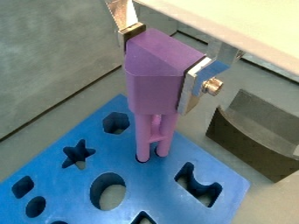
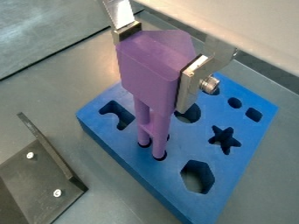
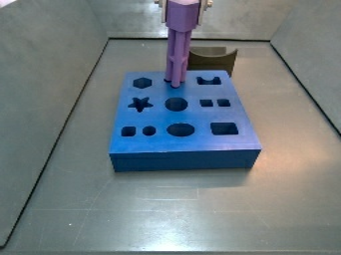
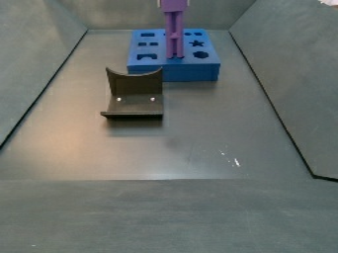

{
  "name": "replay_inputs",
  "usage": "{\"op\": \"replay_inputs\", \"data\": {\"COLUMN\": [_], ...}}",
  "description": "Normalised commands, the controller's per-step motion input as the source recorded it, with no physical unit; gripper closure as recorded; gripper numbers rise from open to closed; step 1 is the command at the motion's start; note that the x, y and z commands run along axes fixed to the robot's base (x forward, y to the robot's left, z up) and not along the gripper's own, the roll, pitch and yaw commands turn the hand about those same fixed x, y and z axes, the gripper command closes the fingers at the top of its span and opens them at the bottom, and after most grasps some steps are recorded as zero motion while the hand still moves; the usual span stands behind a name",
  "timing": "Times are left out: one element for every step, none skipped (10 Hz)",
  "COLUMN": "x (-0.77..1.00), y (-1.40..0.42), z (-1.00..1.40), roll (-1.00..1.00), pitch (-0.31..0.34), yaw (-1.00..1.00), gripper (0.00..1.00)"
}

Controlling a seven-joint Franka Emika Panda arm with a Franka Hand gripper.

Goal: Insert the 3 prong object.

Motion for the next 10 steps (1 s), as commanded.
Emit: {"op": "replay_inputs", "data": {"x": [-0.07, -0.08, -0.15, -0.10, -0.02, 0.00, -0.01, 0.00, -0.09, 0.00], "y": [0.00, 0.00, 0.00, -0.01, -0.01, -0.03, -0.02, 0.00, 0.00, 0.00], "z": [-0.58, -0.51, -0.49, -0.53, -0.57, -0.55, -0.51, -0.32, -0.14, 0.00], "roll": [0.00, 0.05, 0.05, 0.02, 0.00, 0.00, 0.00, -0.04, -0.05, 0.00], "pitch": [-0.153, -0.144, -0.146, -0.131, -0.129, -0.119, -0.133, -0.166, -0.191, 0.000], "yaw": [0.27, 0.44, 0.38, 0.28, 0.11, 0.00, -0.03, 0.00, 0.00, 0.00], "gripper": [1.00, 1.00, 1.00, 1.00, 1.00, 1.00, 1.00, 1.00, 1.00, 1.00]}}
